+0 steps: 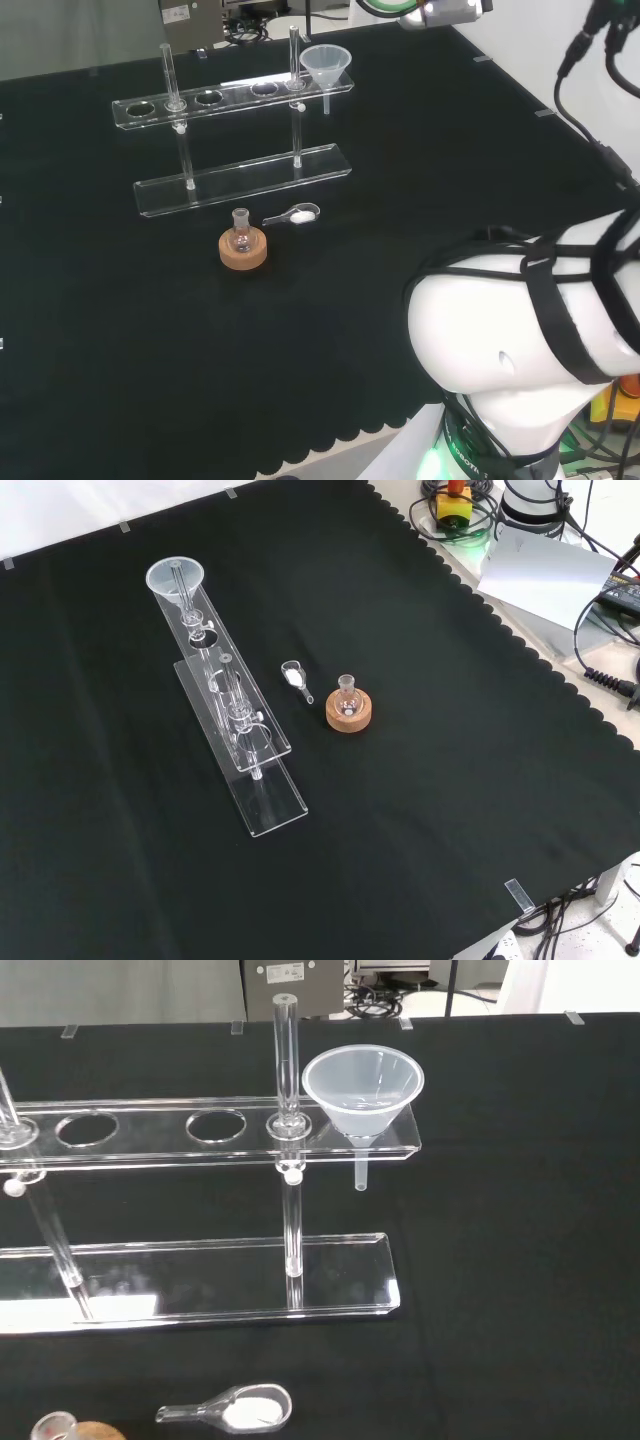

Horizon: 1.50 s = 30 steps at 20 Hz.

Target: Pick up the funnel from the transparent funnel stand.

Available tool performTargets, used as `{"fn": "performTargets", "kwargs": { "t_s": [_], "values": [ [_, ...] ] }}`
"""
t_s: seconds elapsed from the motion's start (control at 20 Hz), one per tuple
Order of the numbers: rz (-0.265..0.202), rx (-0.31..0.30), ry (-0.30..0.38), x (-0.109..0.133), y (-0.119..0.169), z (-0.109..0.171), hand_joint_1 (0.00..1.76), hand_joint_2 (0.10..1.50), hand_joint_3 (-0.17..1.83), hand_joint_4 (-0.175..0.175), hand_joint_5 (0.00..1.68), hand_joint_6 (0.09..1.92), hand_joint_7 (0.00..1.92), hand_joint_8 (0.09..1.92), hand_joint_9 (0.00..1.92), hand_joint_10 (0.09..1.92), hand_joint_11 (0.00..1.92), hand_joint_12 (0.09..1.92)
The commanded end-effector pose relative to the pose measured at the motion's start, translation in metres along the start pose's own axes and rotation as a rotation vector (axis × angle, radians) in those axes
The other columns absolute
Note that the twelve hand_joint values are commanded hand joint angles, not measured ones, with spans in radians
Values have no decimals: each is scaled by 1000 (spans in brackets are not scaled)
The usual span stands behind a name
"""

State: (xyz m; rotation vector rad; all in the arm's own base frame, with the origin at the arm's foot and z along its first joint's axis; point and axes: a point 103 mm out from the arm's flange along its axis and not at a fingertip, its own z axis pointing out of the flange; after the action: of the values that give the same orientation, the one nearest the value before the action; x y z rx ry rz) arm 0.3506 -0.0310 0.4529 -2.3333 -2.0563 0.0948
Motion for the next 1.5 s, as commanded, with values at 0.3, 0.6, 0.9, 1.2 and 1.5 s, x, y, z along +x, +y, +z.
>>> {"fn": "performTargets", "kwargs": {
  "t_s": [0.3,0.6,0.9,1.2,1.5],
  "values": [
    [-38,31,-14,-41,122,19,122,1150,282,-34,246,87,64,532,152,655,0,1373],
    [-53,89,-44,-54,161,46,222,1107,251,-37,262,87,112,608,212,689,21,1395],
    [-82,163,-93,-51,190,68,348,1027,214,-42,251,87,104,642,224,701,28,1402],
    [-89,201,-104,-45,208,86,501,954,196,-46,226,87,49,679,219,723,50,1415],
    [-112,245,-72,-40,223,109,511,931,194,-46,186,87,18,684,210,732,81,1429]
  ]
}}
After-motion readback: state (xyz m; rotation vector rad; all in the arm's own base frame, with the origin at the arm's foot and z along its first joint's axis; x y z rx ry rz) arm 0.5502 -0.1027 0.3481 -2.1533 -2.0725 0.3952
